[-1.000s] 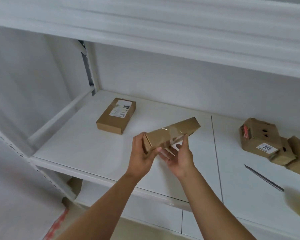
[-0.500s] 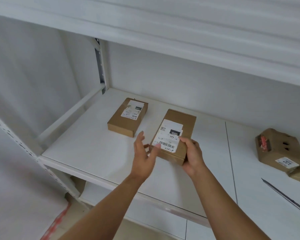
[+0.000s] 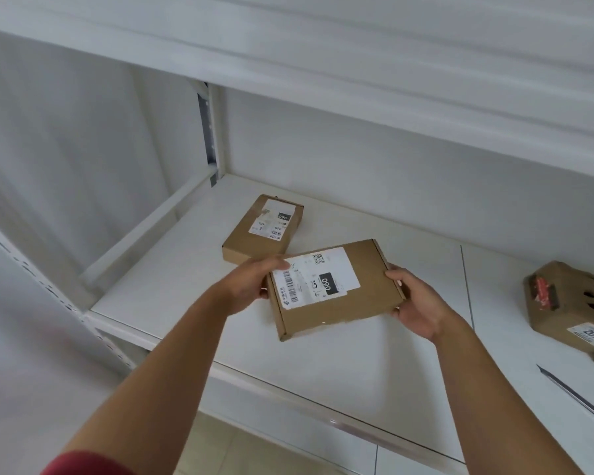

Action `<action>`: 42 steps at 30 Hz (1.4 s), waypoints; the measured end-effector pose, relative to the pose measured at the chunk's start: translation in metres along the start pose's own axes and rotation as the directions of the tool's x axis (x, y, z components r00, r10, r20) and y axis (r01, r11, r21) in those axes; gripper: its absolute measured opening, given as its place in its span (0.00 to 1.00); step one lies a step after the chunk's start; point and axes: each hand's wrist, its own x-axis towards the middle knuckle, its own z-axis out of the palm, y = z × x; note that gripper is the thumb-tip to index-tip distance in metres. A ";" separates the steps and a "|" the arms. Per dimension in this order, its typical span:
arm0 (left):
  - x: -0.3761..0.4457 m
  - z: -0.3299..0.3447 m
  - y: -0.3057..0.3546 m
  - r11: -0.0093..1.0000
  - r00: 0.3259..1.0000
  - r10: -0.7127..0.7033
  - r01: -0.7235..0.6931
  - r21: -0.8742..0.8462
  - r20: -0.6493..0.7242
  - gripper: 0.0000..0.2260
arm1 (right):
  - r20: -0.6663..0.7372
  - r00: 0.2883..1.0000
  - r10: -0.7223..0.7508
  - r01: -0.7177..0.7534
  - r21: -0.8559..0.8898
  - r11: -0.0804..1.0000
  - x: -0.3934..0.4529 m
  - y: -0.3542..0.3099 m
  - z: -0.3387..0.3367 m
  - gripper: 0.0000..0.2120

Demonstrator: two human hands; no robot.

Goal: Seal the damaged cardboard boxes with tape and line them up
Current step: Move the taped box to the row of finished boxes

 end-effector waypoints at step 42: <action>0.057 0.004 -0.044 0.460 0.918 0.261 0.152 0.875 -0.297 0.27 | -0.347 0.909 -0.230 -0.080 -0.688 0.721 0.085 0.037 0.100 0.16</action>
